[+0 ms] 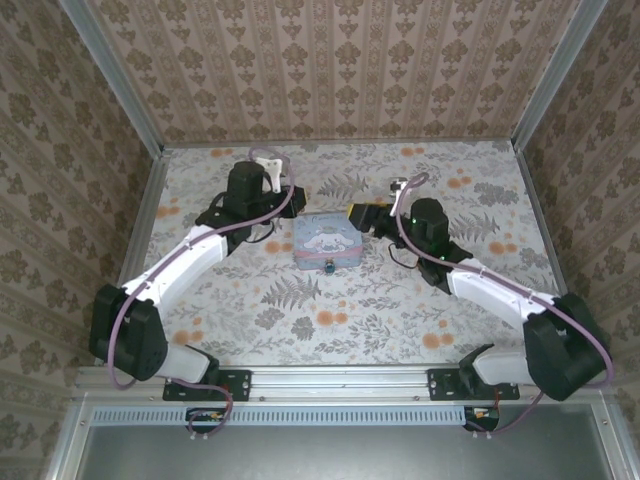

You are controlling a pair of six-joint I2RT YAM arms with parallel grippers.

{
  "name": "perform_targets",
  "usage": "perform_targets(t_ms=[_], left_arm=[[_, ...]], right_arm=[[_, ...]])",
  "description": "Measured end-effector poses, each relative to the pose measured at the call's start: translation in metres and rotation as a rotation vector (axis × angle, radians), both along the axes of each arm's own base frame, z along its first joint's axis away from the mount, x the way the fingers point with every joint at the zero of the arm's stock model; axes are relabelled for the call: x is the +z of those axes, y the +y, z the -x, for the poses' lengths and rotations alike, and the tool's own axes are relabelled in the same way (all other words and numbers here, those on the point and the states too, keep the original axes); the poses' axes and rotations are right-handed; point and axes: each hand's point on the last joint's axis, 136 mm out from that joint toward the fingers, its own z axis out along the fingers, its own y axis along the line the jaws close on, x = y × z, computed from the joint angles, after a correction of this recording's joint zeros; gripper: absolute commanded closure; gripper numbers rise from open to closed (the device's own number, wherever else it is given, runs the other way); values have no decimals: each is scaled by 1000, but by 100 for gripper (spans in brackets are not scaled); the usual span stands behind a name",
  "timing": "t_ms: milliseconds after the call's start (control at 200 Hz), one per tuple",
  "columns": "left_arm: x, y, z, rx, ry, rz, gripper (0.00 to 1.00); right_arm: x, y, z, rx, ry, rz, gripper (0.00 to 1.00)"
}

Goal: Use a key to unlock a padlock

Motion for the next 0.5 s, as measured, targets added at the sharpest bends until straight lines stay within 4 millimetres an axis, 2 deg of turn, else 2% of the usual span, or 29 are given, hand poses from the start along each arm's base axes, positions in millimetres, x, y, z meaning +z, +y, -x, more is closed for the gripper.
perform_targets(t_ms=[190,380,500], left_arm=[[18,-13,1,-75,-121,139,100],[45,-20,3,-95,-196,318,100],[49,-21,2,-92,-198,407,100]], right_arm=[[-5,13,-13,58,70,-179,33],[2,22,-17,107,72,-301,33],[7,26,-19,133,64,-359,34]])
